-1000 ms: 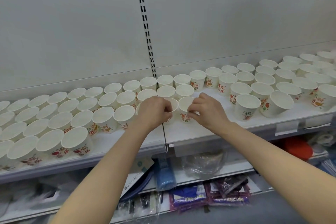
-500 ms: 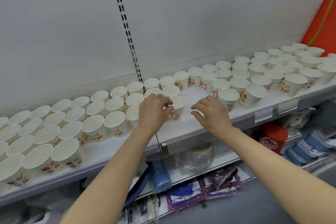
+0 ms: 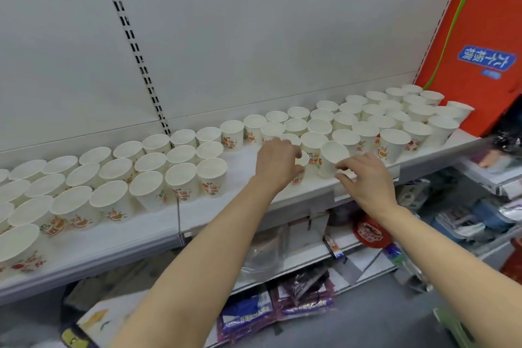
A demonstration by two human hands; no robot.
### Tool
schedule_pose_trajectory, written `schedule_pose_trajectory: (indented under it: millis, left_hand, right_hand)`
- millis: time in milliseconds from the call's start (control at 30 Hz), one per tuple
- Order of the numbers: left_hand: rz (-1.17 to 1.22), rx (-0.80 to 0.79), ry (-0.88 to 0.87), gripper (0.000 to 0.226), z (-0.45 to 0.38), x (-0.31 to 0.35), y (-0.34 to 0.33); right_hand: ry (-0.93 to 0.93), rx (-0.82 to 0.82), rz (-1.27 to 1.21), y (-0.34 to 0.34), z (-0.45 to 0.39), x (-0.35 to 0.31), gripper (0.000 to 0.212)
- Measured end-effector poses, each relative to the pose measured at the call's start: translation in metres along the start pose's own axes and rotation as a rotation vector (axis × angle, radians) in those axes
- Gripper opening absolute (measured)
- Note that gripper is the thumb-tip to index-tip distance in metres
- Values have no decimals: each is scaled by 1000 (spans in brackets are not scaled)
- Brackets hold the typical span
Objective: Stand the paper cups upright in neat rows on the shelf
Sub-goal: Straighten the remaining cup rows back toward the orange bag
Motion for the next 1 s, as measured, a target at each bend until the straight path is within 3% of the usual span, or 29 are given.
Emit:
schedule_pose_trajectory:
  millis: [133,367,533,633,767,1000]
  left_hand:
    - [-77,-30,91,8,-3,11,-10]
    - [67,71,248,13,33,-9,17]
    - [212,45,395,7,81,-51,44]
    - [282,53,450,5,112,-78,63]
    - [308,12,501,10,152,-117,87]
    - [271,-22,592,9,227,-190,123]
  right_hand:
    - [1,-84,-27,-4,-15,21,17]
    - [1,-126,21,-25,-36,30,13]
    - [-46,-108,-260,-13,-32,15,7]
    - [-77,-87,-558,-1,-24,-10,5]
    - [-114,-135,-772,-5,-14,-55,6]
    - [10,-301,-827,-44,1,-157,8]
Point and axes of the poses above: each hand's wrist, its own z-axis away from the middle knuckle, its own y-axis out of the back of the hand, x = y × z, the point moved 2 cm from there along -z, towards the middle knuckle, and after that the axes turned 10 degrees about -z, right-handed, at the moved point
